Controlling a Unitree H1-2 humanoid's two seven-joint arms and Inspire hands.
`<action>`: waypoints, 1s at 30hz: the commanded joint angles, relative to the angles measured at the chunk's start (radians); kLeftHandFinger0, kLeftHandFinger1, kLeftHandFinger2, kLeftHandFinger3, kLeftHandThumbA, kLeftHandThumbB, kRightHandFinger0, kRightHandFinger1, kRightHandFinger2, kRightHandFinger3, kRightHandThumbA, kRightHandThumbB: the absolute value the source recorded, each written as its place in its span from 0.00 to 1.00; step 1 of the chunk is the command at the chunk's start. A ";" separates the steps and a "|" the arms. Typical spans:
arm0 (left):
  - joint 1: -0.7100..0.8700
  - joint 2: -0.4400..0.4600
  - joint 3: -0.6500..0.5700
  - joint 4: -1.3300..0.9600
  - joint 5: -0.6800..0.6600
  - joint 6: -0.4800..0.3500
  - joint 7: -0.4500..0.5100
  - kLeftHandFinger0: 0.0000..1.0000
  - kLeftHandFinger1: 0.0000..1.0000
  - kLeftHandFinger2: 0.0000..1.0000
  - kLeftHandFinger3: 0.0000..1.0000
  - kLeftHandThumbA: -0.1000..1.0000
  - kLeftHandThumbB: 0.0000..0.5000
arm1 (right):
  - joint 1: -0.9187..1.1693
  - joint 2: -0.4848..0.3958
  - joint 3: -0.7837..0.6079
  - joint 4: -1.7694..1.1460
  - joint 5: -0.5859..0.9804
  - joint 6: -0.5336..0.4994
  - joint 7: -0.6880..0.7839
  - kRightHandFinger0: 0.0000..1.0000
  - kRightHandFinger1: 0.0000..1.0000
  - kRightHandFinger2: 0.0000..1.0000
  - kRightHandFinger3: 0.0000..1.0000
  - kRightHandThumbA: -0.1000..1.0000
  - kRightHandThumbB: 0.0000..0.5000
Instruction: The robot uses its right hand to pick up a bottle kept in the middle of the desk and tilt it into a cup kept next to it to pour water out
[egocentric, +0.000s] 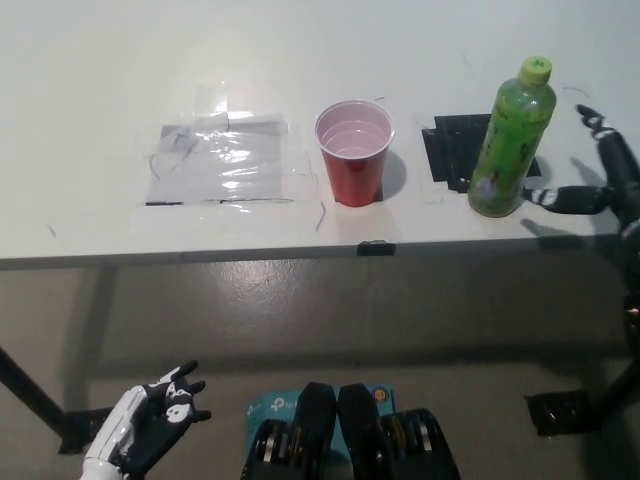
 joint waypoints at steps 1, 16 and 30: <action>-0.010 0.043 -0.016 -0.018 -0.018 0.014 -0.027 0.74 0.91 1.00 1.00 0.73 0.03 | -0.062 0.013 0.008 -0.029 -0.035 0.000 -0.003 1.00 1.00 1.00 1.00 0.90 1.00; -0.015 0.070 -0.052 -0.025 0.004 0.014 -0.067 0.71 0.91 1.00 1.00 0.95 0.13 | -0.081 0.033 0.019 -0.003 -0.003 0.000 -0.020 1.00 1.00 1.00 1.00 0.83 1.00; -0.033 0.036 -0.065 -0.010 0.066 0.014 -0.162 0.76 0.95 1.00 1.00 1.00 0.35 | -0.199 0.144 -0.071 0.284 0.066 -0.045 -0.203 1.00 1.00 1.00 1.00 0.78 1.00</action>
